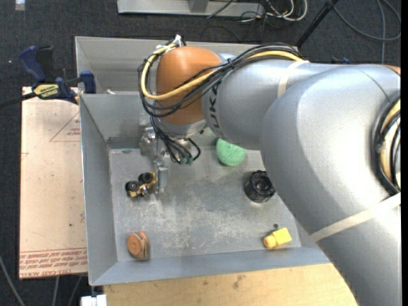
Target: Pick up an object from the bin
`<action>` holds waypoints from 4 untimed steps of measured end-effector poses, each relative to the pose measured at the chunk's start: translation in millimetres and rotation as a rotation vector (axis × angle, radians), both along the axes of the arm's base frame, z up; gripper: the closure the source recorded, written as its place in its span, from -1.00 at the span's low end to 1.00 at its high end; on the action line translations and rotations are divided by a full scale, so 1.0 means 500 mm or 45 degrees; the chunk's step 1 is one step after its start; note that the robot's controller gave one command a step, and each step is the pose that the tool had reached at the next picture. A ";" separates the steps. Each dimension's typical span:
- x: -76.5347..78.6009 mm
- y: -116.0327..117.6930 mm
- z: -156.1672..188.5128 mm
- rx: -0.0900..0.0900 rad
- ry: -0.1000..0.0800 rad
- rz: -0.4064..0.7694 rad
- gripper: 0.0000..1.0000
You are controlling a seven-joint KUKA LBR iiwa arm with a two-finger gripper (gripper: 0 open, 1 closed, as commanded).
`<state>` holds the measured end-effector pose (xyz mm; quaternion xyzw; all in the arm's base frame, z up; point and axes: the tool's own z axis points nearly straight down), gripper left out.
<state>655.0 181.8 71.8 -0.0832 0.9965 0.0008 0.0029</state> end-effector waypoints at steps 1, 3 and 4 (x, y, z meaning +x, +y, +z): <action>-0.036 0.035 -0.003 -0.001 0.004 0.123 -1.00; -0.024 0.078 0.000 0.001 -0.002 0.436 1.00; -0.023 0.078 0.000 0.001 -0.002 0.435 1.00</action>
Offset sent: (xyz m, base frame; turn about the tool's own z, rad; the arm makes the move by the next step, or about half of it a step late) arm -0.0112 0.0176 -0.0018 -0.2442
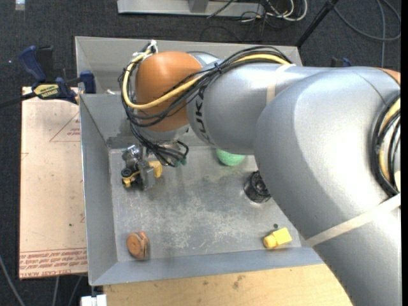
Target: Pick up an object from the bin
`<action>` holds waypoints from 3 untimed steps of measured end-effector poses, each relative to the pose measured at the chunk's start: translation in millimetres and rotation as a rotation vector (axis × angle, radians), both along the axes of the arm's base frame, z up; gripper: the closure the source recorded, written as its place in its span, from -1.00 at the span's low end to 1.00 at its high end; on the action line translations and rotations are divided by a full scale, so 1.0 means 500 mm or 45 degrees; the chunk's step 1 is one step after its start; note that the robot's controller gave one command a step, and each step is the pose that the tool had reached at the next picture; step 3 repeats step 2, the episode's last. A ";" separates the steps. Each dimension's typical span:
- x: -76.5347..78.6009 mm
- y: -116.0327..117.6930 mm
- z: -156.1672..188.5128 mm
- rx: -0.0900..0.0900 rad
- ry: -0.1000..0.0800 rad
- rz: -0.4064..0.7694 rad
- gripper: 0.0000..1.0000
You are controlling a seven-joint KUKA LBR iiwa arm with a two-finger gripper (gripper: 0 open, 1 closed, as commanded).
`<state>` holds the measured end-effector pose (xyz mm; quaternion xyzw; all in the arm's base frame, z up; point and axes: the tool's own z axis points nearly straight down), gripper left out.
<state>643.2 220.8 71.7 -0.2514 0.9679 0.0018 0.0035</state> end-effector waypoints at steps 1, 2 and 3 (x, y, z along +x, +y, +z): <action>0.000 0.000 0.000 0.000 0.000 0.000 1.00; -0.015 -0.076 0.412 -0.002 -0.009 0.016 1.00; -0.015 -0.076 0.412 -0.002 -0.009 0.016 1.00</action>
Offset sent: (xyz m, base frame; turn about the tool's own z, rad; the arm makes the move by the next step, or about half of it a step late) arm -0.0095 -0.0379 0.2002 -0.0167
